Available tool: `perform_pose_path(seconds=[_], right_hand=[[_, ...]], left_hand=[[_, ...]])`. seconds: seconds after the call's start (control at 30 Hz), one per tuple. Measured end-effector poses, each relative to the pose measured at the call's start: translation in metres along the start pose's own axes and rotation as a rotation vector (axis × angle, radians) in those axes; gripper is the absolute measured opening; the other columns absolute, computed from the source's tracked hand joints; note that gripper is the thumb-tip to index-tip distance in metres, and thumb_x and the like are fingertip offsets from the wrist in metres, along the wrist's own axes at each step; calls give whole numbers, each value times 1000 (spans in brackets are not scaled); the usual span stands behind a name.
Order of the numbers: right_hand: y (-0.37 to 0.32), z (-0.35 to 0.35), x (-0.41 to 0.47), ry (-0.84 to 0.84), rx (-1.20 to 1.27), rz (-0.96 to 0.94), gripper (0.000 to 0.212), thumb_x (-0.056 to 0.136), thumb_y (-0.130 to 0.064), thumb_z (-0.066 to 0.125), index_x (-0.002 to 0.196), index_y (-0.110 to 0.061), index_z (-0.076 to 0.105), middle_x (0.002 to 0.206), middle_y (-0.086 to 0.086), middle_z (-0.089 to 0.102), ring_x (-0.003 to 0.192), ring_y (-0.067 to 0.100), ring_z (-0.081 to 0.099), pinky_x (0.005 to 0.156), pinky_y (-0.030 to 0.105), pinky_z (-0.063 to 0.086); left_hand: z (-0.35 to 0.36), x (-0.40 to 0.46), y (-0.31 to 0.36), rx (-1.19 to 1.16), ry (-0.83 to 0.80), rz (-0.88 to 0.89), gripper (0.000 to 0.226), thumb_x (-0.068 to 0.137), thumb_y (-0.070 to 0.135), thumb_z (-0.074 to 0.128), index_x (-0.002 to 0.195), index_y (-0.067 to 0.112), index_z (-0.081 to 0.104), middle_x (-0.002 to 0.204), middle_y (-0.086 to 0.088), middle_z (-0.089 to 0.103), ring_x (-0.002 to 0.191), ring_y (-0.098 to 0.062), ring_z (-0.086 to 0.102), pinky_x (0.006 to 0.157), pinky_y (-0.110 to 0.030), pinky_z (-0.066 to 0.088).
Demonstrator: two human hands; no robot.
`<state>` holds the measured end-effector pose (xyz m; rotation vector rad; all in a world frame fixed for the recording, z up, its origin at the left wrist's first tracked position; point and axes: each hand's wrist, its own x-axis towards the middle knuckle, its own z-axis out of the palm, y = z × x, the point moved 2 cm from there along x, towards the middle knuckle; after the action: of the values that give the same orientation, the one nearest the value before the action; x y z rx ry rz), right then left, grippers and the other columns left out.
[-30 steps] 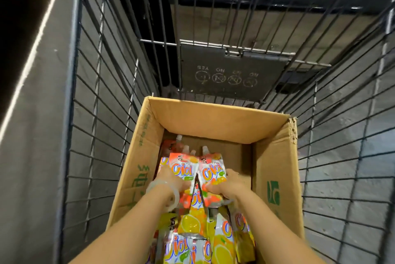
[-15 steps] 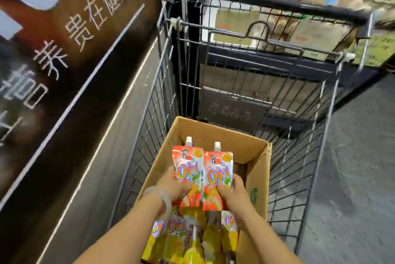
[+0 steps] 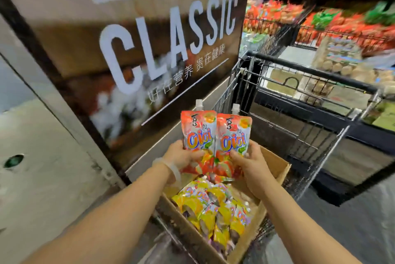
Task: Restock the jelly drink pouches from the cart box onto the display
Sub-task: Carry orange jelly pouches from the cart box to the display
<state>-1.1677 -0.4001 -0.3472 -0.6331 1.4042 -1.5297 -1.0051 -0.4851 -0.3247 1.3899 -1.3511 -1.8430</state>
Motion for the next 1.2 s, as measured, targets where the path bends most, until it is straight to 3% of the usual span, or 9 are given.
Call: perform_pose_path(seconds=[0.07, 0.23, 0.43, 0.5, 0.6, 0.77, 0.87, 1.0, 1.2], right_hand=[[-12, 18, -13, -41, 3, -31, 34, 87, 2, 60, 103, -24, 47, 101, 8, 67, 91, 29, 64, 82, 52, 52], [-34, 62, -37, -145, 4, -73, 33, 85, 0, 63, 102, -25, 48, 103, 10, 67, 96, 32, 67, 81, 53, 55], [-41, 159, -94, -344, -73, -92, 34, 88, -2, 60, 110, -22, 45, 101, 2, 66, 82, 17, 69, 59, 31, 60], [-35, 194, -120, -414, -94, -91, 34, 88, -2, 60, 111, -22, 45, 103, 2, 66, 87, 20, 67, 63, 33, 61], [-21, 251, -170, -511, -110, -65, 37, 88, -1, 60, 117, -17, 43, 101, 0, 66, 89, 19, 66, 74, 38, 58], [10, 345, -274, -714, -128, 6, 32, 88, -2, 60, 108, -21, 44, 101, 1, 67, 84, 18, 68, 69, 34, 60], [29, 394, -340, -829, -115, 55, 35, 88, -1, 60, 113, -18, 43, 104, 4, 67, 86, 22, 68, 69, 36, 60], [59, 452, -428, -984, -126, 84, 38, 88, -1, 59, 120, -16, 44, 102, 3, 68, 79, 19, 68, 51, 27, 56], [106, 527, -564, -1234, -163, 113, 33, 88, -3, 60, 116, -16, 48, 111, 8, 67, 90, 25, 69, 67, 36, 59]], left_hand=[[-15, -17, 5, -17, 16, 47, 21, 83, -5, 63, 95, 13, 59, 76, -8, 63, 65, -24, 55, 52, -31, 54], [-51, -66, 21, -41, 63, 164, 19, 87, -5, 57, 103, 6, 57, 63, -6, 65, 35, -10, 58, 36, -21, 47], [-141, -157, 9, -164, 242, 217, 27, 85, 3, 65, 111, 7, 60, 75, -8, 69, 61, -22, 65, 65, -39, 57], [-171, -193, -2, -177, 303, 222, 14, 85, 3, 65, 96, 12, 65, 77, -12, 68, 70, -28, 63, 77, -47, 55], [-220, -260, -22, -186, 403, 246, 19, 87, 2, 63, 90, 21, 63, 98, -17, 67, 93, -37, 62, 91, -58, 49], [-297, -385, -65, -259, 563, 244, 17, 89, 4, 61, 90, 21, 61, 81, -7, 70, 74, -28, 63, 74, -45, 56], [-334, -461, -92, -295, 668, 245, 17, 89, 4, 60, 90, 20, 60, 86, -10, 66, 78, -30, 59, 77, -48, 54], [-373, -558, -132, -359, 836, 246, 21, 89, 4, 60, 107, 15, 57, 101, -10, 67, 90, -29, 63, 81, -46, 53], [-416, -697, -203, -507, 1113, 301, 28, 88, -1, 60, 111, 15, 60, 103, -10, 69, 93, -29, 66, 85, -49, 54]])
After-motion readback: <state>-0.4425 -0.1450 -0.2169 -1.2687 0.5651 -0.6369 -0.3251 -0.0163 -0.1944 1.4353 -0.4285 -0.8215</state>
